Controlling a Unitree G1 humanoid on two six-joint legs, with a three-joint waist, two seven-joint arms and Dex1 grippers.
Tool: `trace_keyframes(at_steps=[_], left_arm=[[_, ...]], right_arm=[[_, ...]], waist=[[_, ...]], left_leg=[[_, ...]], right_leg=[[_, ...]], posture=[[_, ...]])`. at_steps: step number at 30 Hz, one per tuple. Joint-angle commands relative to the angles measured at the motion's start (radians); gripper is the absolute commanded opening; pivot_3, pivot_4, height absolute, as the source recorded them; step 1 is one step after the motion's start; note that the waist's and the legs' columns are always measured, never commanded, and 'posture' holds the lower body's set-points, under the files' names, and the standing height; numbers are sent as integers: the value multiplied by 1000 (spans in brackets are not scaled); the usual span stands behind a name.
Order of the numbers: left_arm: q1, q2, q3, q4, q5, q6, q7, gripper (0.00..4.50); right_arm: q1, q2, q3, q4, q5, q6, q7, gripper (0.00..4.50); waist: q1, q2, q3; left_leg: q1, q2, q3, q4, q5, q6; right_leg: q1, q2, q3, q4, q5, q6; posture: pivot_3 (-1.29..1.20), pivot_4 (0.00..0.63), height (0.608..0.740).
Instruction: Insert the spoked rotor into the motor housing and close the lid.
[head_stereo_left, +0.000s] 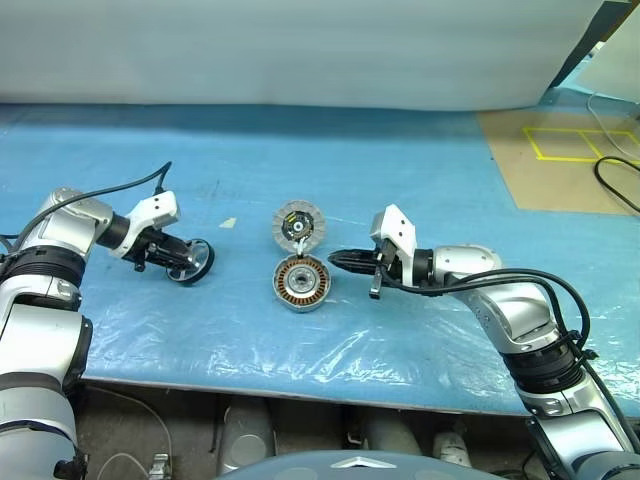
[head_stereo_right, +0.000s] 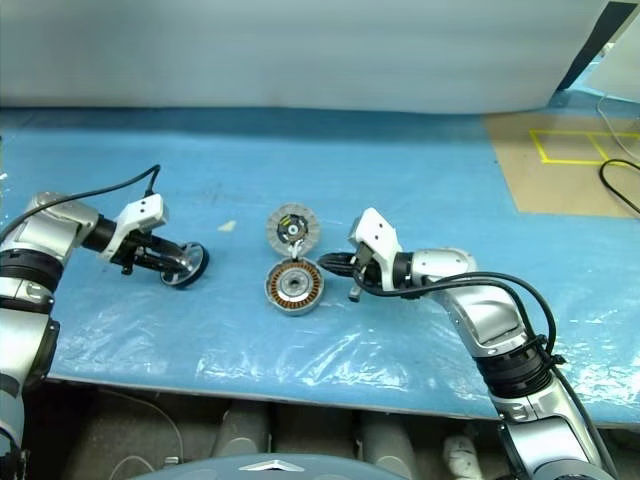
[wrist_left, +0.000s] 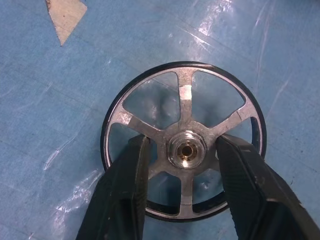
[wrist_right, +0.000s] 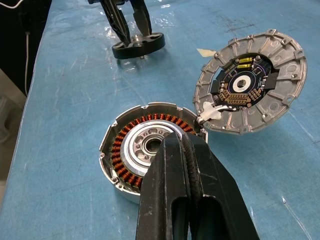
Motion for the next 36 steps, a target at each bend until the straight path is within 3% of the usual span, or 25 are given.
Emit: trace_keyframes(at_steps=[1,4,13,20,25,36], left_arm=[[25,8,-4,-10,20,-36,-3,2213],[31,10,-8,-17,28,-39,-5,1574],[78,5,55,-107,-39,-34,-28,1574],[155,17,125,-294,-134,56,-40,1574],[198,5,195,-511,-272,221,-28,1574],[192,-183,164,-883,-476,496,83,1574]], right_arm=[[-1,-5,-2,-40,3,-6,0,0],[-4,-5,-1,-34,0,-9,0,0],[-8,-11,-17,-19,-14,-22,-1,0],[-17,-12,-50,-11,14,-14,5,0],[-11,-26,-108,-20,61,14,11,0],[58,-90,-135,-95,97,42,27,0]], waist=[[0,0,0],[0,1,-1],[-1,2,-1],[1,2,-1],[0,0,0],[-4,1,0]], left_leg=[[0,0,0,0,0,0],[1,0,0,0,0,0],[3,-3,0,0,0,0],[1,-4,0,-1,0,0],[0,-3,0,-1,0,0],[-3,-4,0,-1,0,0]], right_leg=[[0,0,0,0,0,0],[1,0,0,0,0,0],[2,-3,1,0,-1,0],[2,-4,0,0,-1,0],[0,-4,0,0,-1,-1],[0,-4,0,-2,-1,-1]], posture=[[0,150,740],[0,150,740],[0,150,740],[0,150,740],[0,150,740],[0,150,740]])
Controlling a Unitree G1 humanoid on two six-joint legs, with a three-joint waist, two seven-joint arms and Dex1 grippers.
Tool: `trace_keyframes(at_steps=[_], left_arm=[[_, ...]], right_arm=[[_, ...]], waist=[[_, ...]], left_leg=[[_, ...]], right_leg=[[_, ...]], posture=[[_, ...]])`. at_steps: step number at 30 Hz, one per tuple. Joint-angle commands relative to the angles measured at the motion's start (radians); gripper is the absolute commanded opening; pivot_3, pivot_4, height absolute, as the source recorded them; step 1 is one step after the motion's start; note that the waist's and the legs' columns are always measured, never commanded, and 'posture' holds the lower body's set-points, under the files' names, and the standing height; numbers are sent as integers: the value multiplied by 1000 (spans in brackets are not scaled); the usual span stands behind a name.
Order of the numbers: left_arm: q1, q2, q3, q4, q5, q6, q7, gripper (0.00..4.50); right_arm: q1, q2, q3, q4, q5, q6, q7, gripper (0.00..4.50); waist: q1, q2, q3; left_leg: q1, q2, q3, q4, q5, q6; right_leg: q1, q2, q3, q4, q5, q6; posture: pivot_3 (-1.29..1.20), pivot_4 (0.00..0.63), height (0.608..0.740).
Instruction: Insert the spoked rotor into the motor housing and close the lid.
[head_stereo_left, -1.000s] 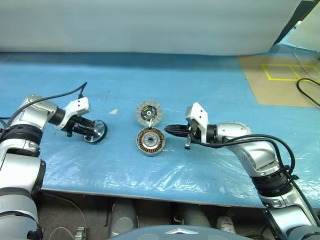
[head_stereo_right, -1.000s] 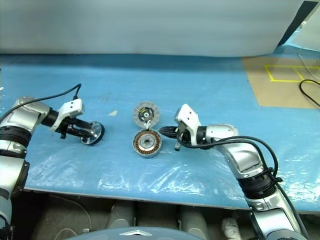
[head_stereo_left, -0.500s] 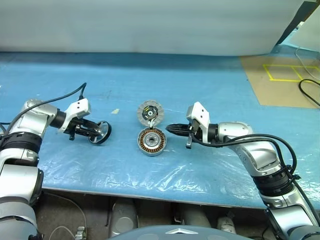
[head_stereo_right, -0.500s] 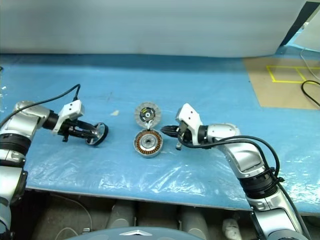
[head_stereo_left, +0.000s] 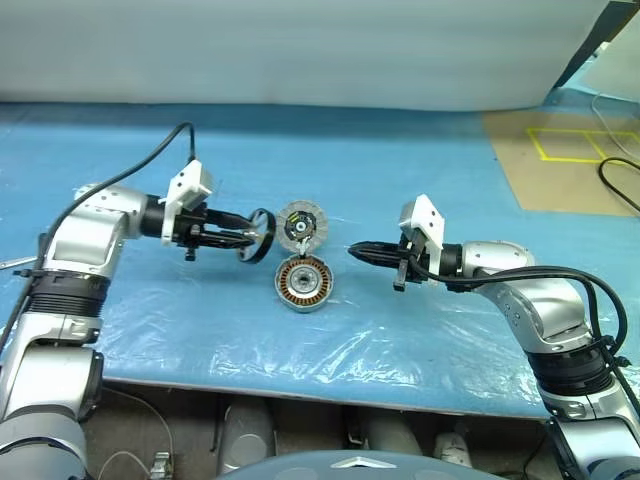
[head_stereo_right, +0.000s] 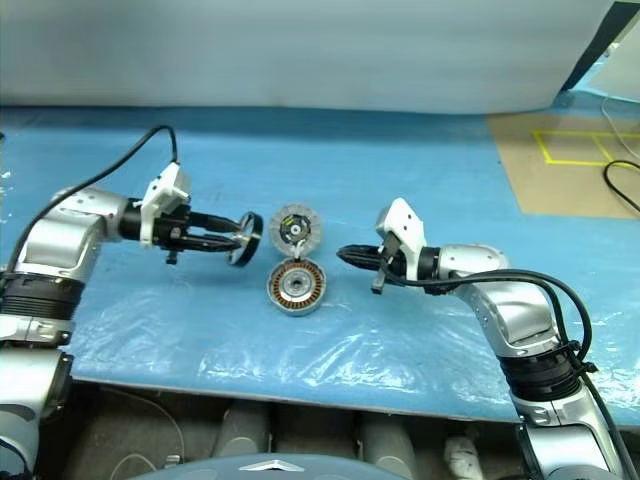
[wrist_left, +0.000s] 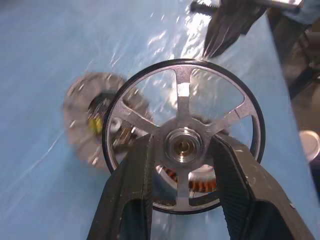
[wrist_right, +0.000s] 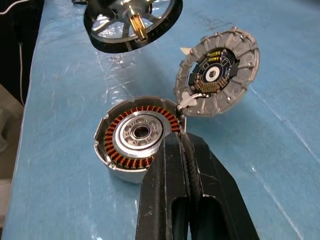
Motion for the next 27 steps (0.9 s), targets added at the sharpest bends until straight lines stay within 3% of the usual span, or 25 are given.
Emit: trace_keyframes(at_steps=[1,9,17,27], left_arm=[[-11,-34,-46,-83,-35,39,18,1574],[-34,-20,-214,29,124,-150,-20,1574],[-122,-48,-263,120,181,-190,-46,1574],[-150,-33,-304,105,215,-205,-113,1574]], right_arm=[[8,-7,-18,-58,18,-2,-11,0],[37,-26,-31,-90,15,11,-42,0],[67,-27,-28,-115,16,13,-75,0],[75,-20,-20,-109,13,6,-99,0]], waist=[[0,0,0],[3,1,0],[4,1,0],[3,1,0]], left_leg=[[-1,0,0,0,0,0],[0,0,0,0,0,0],[-1,-1,-1,0,0,0],[-1,-1,-2,-1,0,0]], right_leg=[[0,0,0,0,0,0],[0,1,0,-2,-1,1],[0,0,0,-3,0,2],[0,0,0,-3,0,3]], posture=[[0,150,740],[0,150,740],[0,150,740],[0,150,740]])
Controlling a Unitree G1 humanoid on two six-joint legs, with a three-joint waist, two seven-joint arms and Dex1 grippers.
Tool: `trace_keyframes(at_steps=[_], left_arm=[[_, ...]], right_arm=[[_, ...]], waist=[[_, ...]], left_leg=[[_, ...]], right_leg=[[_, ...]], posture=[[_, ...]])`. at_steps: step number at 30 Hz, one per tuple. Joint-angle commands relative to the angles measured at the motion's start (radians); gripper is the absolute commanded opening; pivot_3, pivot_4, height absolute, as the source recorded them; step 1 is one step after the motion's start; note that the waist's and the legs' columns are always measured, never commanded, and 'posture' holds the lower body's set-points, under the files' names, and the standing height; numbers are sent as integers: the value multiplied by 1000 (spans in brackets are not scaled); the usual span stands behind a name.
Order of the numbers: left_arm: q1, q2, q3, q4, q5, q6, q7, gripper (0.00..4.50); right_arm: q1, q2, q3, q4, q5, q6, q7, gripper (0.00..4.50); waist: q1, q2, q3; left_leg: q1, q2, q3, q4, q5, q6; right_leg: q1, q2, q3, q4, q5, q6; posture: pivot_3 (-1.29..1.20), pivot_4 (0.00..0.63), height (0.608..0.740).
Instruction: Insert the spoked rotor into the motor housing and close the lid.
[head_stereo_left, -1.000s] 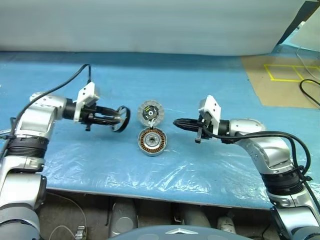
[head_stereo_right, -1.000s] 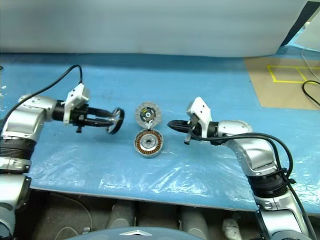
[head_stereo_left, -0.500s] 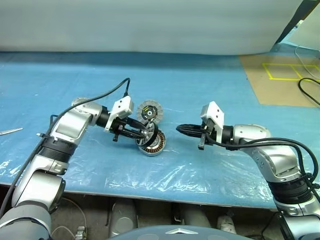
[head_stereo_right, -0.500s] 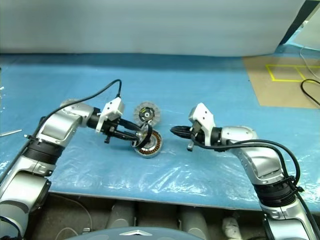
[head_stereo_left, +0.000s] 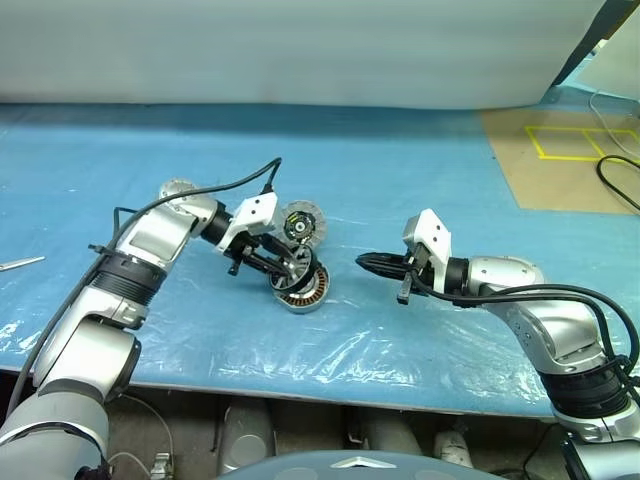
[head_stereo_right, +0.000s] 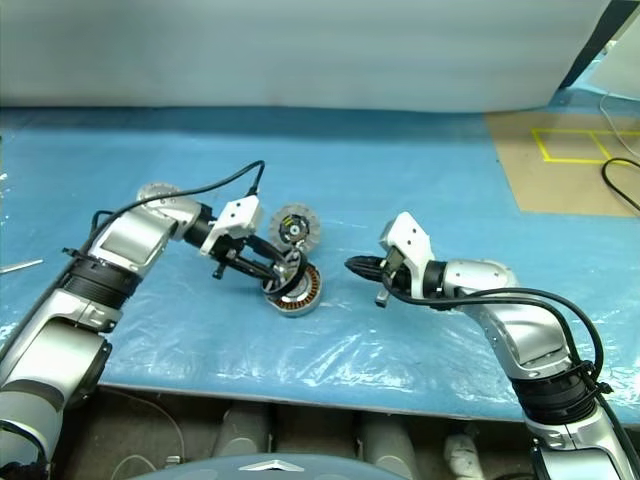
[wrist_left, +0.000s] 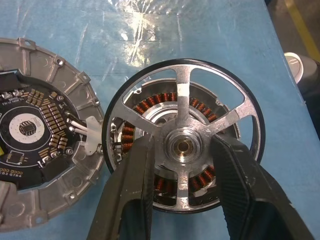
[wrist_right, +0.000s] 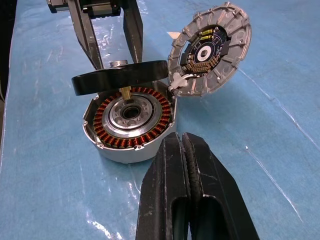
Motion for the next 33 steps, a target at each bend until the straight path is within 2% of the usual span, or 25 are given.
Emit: trace_keyframes(at_steps=[1,10,18,23,26,33], left_arm=[[-20,18,-3,-26,9,-14,-19,1574],[-5,19,-9,-21,34,-33,-18,1574],[3,8,3,15,38,-151,-6,1574],[-5,1,15,23,31,-137,4,2919],[-11,15,16,-3,5,-86,-33,2919],[-7,9,64,-28,-28,-64,4,2919]], right_arm=[[0,5,-14,-35,13,-7,-8,0],[-9,14,-4,-21,5,-12,-16,0],[-13,13,4,-19,-6,-13,-18,0],[-14,14,4,-17,-6,-10,-14,0],[-15,15,6,-14,-6,-10,-13,0],[-19,17,8,-11,-6,-12,-9,0]], waist=[[0,0,0],[0,0,0],[0,0,0],[1,0,0],[1,0,0],[1,0,0]], left_leg=[[0,0,0,0,0,0],[0,0,0,0,0,0],[0,0,0,0,0,0],[0,0,0,0,0,0],[0,0,0,0,0,0],[0,0,0,0,0,0]], right_leg=[[0,0,0,0,0,0],[0,0,0,0,0,0],[0,0,0,0,0,0],[0,0,0,0,1,2],[0,0,0,0,1,2],[0,0,0,0,1,1]], posture=[[0,150,740],[0,150,740],[0,150,740],[0,150,740],[0,150,740],[0,150,740]])
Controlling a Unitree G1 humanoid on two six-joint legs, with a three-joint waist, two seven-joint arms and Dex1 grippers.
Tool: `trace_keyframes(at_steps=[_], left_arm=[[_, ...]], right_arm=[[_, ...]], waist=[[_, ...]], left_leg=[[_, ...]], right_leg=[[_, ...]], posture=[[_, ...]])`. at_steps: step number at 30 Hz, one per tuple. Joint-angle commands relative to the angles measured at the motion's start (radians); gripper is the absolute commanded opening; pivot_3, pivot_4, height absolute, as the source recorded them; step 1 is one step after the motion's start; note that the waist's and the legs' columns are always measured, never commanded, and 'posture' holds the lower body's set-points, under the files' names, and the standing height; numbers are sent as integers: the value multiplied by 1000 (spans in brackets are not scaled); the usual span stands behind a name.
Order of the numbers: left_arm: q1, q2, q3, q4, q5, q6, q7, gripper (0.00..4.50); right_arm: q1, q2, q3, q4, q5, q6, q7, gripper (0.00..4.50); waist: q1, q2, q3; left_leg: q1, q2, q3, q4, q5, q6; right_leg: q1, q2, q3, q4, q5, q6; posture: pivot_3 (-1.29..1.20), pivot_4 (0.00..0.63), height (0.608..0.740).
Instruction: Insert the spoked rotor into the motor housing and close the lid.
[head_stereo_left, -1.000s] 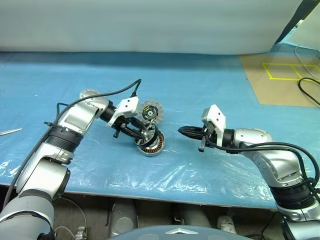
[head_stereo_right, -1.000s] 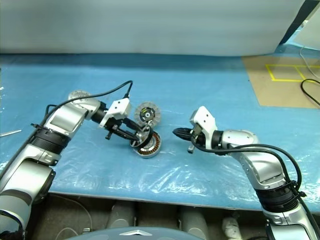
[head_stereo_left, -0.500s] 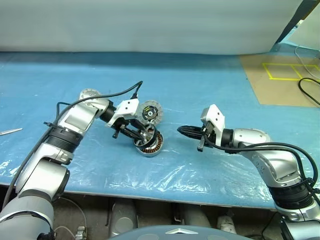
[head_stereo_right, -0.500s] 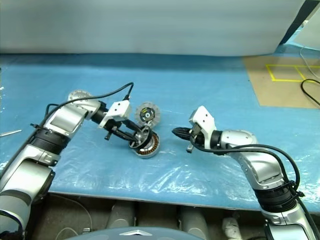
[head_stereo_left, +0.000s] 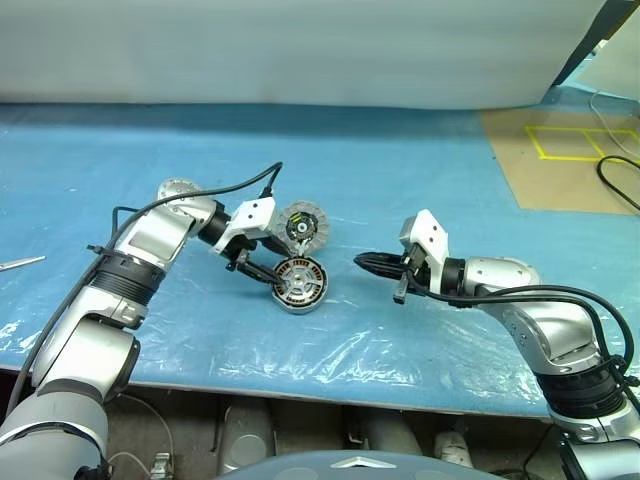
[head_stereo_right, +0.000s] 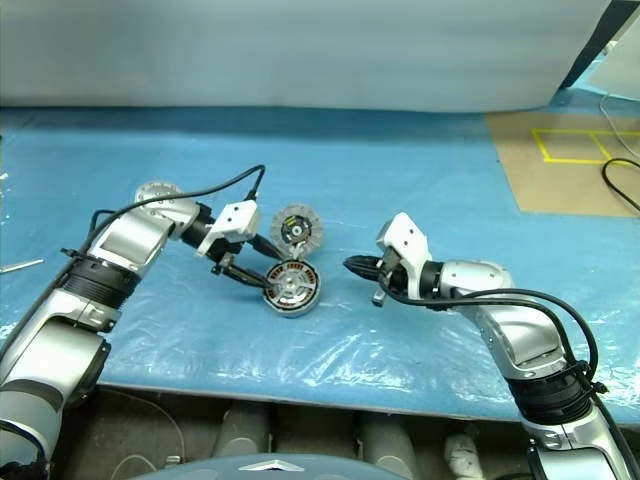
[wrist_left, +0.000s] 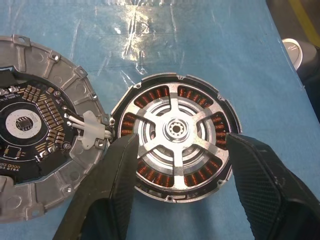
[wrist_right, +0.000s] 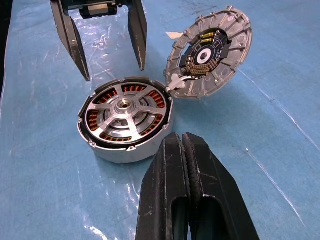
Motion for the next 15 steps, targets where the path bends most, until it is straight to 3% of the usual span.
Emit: trace_keyframes(at_steps=[1,6,10,15], left_arm=[[-1,4,74,-69,-62,34,27,2919],[106,20,188,-238,-198,185,94,2919],[286,40,290,-410,-307,303,186,2919],[518,8,360,-508,-316,234,318,2919]], right_arm=[[-17,2,-5,-11,8,-12,6,0],[-41,1,9,6,-6,-41,26,0],[-96,20,43,48,-5,-53,60,0],[-194,68,126,185,-51,-113,124,0]], waist=[[0,0,0],[-5,0,0],[-17,1,0],[-28,1,0]], left_leg=[[0,0,0,0,0,0],[-1,0,0,-1,0,0],[-2,0,0,-1,0,0],[-3,1,0,0,0,0]], right_leg=[[0,0,0,0,0,0],[0,0,0,0,-1,-2],[0,0,0,0,-1,-2],[0,0,-1,0,-2,-3]], posture=[[0,150,740],[0,150,740],[0,150,740],[0,150,740]])
